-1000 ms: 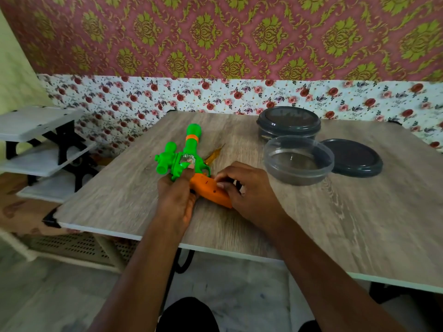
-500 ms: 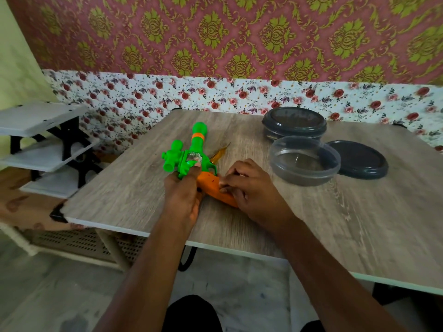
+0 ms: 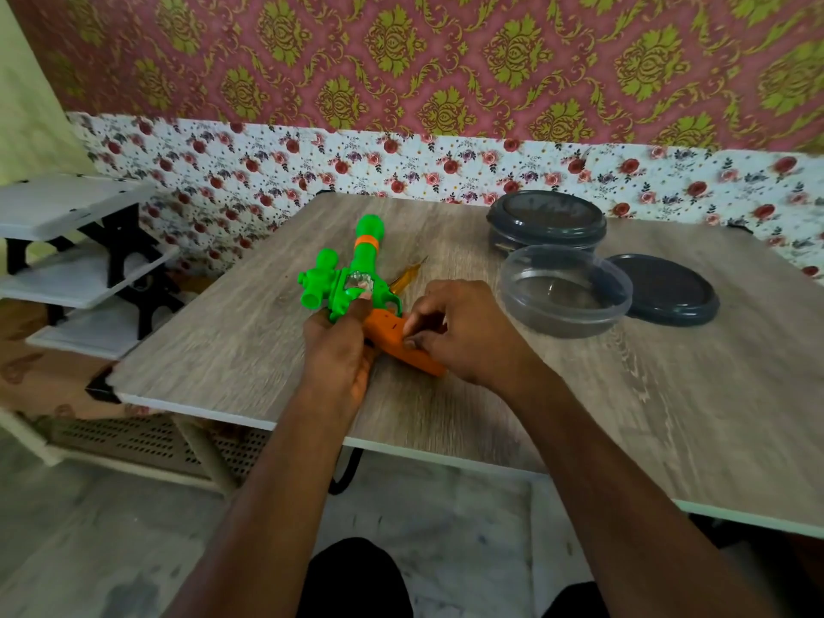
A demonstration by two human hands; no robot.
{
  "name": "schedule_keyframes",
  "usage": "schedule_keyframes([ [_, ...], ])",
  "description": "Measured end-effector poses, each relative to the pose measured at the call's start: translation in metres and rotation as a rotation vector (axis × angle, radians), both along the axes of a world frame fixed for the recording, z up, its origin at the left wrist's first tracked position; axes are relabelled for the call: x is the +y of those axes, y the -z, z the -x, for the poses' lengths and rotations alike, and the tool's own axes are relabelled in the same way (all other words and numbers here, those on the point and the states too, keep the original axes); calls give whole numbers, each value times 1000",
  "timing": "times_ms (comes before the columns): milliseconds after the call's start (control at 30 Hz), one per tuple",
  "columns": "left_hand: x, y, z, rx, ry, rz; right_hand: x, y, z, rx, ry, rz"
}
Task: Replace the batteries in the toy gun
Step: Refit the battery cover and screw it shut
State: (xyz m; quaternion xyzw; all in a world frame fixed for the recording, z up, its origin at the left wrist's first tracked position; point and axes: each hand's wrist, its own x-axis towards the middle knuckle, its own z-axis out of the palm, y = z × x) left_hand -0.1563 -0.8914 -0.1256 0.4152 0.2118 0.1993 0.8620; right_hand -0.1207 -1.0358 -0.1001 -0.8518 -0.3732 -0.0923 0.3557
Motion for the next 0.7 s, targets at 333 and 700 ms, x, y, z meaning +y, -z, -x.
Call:
schedule_keyframes([
  [333, 2, 3, -1, -21, 16, -10, -2, -18, 3, 207, 6, 42],
  [700, 2, 2, -1, -20, 17, -1, -1, -25, -5, 401, 17, 32],
])
